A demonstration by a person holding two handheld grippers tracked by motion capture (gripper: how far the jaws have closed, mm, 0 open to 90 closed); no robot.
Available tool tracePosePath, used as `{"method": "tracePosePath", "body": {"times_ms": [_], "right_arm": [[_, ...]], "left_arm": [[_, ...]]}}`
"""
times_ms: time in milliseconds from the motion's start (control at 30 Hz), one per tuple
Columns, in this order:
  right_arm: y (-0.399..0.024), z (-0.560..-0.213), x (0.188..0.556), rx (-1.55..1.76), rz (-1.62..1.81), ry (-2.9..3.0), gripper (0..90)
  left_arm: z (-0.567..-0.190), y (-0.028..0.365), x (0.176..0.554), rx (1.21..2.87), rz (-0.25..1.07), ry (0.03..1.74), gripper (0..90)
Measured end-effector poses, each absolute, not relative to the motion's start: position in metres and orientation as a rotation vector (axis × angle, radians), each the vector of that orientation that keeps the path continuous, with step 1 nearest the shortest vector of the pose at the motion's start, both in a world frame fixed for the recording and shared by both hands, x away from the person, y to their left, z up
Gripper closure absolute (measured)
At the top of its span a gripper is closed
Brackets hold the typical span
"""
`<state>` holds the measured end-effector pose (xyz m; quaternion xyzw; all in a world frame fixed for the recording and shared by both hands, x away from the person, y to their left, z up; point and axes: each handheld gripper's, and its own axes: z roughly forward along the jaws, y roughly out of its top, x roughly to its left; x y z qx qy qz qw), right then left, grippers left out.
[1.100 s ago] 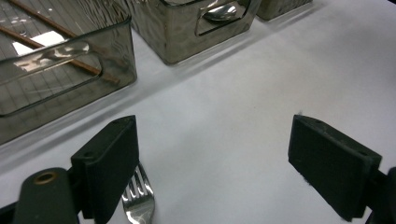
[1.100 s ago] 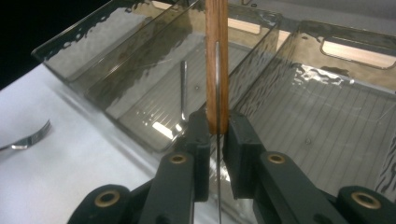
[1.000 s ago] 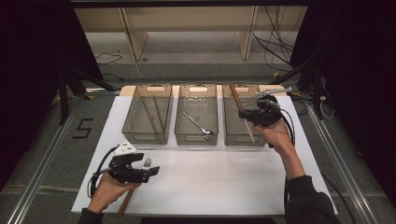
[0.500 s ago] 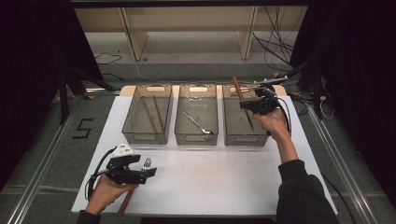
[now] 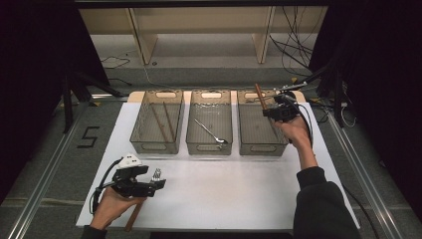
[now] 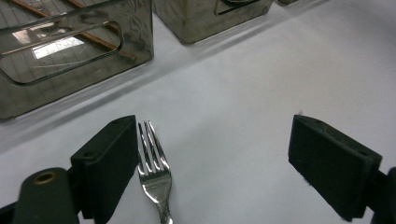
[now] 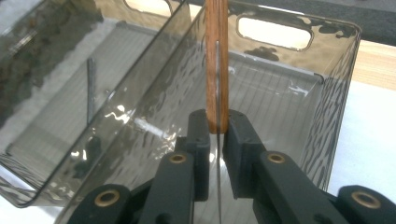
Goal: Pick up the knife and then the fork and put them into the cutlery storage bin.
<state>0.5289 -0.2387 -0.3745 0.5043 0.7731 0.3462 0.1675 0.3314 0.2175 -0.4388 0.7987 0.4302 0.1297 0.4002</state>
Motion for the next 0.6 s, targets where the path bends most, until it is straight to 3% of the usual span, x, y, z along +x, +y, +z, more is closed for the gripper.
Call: {"method": "tracePosePath", "body": {"times_ms": [433,467,533,600], "right_arm": [[-0.232,-0.395,0.53,1.44,0.916,2.231,80.3],[-0.232,-0.396,0.53,1.442,0.92,2.233,78.6],[-0.233,-0.396,0.529,1.452,0.951,2.225,64.6],[-0.234,-0.393,0.528,1.454,0.977,2.213,58.0]], "left_arm": [[-0.44,0.22,0.331,2.022,0.327,1.098,15.9],[-0.44,0.22,0.331,2.02,0.326,1.098,16.0],[-0.44,0.22,0.331,2.02,0.326,1.098,16.0],[-0.44,0.22,0.331,2.02,0.327,1.104,16.0]]}}
